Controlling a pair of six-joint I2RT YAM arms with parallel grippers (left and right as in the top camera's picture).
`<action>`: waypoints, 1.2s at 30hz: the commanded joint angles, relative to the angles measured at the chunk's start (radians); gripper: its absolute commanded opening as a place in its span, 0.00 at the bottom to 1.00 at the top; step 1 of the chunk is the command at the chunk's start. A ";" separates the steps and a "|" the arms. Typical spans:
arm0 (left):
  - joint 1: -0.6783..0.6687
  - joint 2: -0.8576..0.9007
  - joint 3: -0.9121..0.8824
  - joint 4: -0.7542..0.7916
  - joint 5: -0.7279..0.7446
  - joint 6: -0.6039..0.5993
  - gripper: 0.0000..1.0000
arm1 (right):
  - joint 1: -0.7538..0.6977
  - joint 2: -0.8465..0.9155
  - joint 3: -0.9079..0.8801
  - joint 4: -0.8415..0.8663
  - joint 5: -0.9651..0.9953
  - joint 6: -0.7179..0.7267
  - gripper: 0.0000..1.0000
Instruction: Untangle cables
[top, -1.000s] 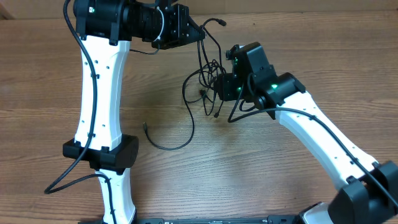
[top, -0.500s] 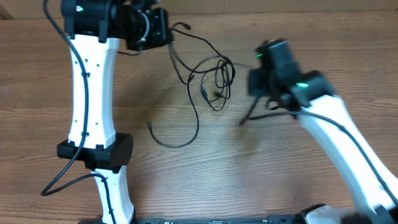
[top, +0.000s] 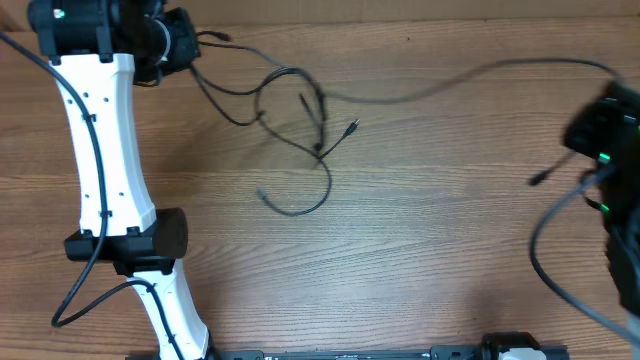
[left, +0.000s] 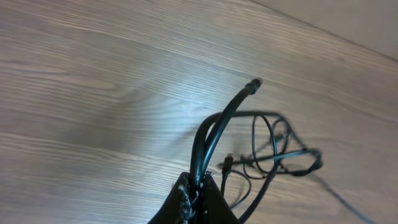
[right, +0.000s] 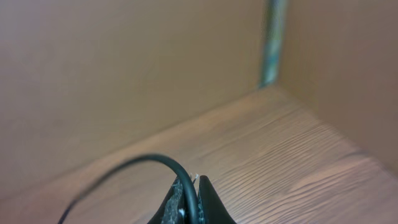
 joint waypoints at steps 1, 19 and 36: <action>0.030 -0.016 0.023 -0.001 -0.071 -0.006 0.04 | -0.052 -0.030 0.034 0.003 0.080 -0.057 0.04; -0.044 -0.016 0.023 -0.001 0.017 0.047 0.04 | -0.237 0.312 0.034 0.001 0.014 -0.052 0.04; -0.323 -0.016 0.023 -0.001 0.024 0.135 0.04 | -0.487 0.737 0.034 0.247 -0.138 -0.082 0.04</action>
